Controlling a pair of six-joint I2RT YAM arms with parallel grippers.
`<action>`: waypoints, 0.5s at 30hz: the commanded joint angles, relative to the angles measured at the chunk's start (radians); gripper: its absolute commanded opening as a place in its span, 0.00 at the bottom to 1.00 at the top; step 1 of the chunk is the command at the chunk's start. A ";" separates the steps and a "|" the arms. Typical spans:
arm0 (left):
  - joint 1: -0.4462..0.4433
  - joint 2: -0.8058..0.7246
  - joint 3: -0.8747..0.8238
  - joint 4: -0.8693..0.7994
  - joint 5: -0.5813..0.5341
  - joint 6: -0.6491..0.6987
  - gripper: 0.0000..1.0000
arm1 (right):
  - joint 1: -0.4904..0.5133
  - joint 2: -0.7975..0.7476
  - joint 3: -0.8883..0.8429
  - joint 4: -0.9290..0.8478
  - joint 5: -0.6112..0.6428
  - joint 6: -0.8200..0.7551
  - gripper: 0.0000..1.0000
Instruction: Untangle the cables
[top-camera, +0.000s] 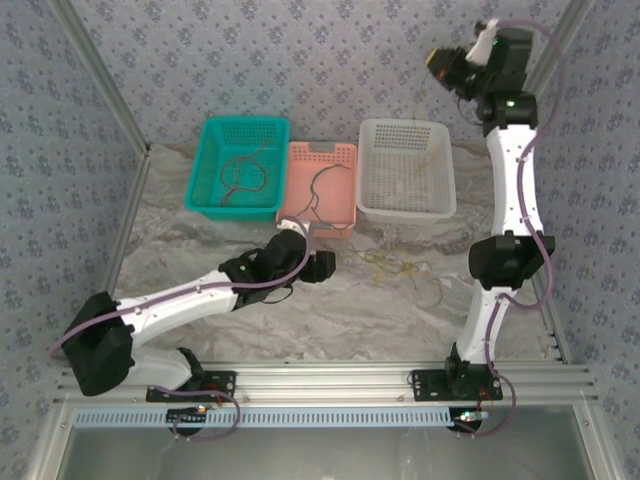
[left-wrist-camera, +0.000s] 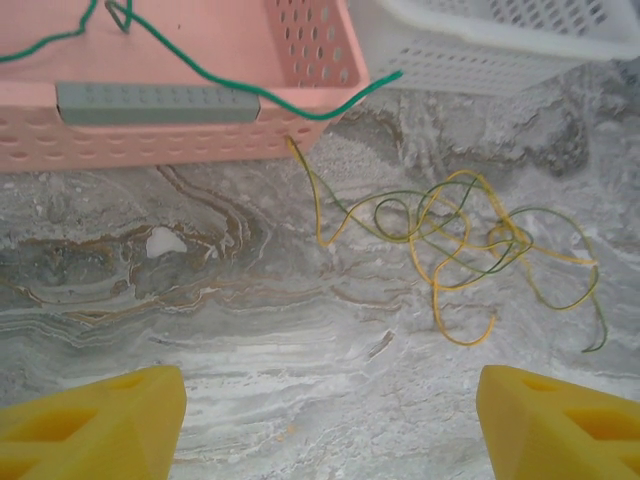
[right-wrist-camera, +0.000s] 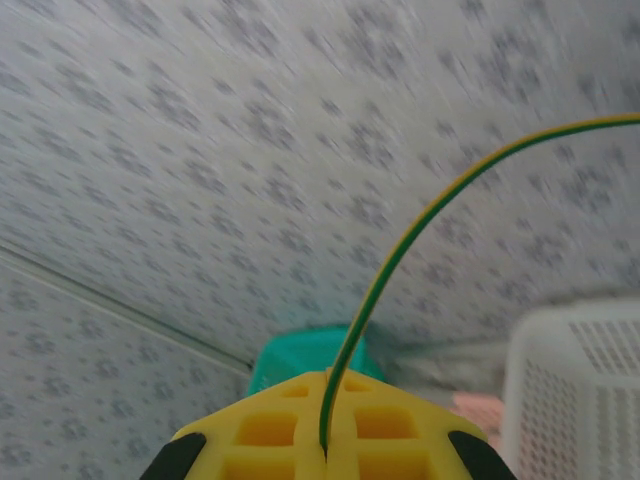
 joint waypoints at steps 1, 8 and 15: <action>-0.009 -0.076 0.045 -0.020 -0.036 0.009 0.76 | 0.033 -0.079 -0.151 0.031 0.045 -0.093 0.00; -0.009 -0.136 0.037 -0.060 -0.047 0.010 0.76 | 0.064 -0.019 -0.192 -0.069 0.122 -0.166 0.00; -0.009 -0.156 0.018 -0.064 -0.052 0.008 0.76 | 0.073 0.041 -0.308 -0.103 0.160 -0.163 0.00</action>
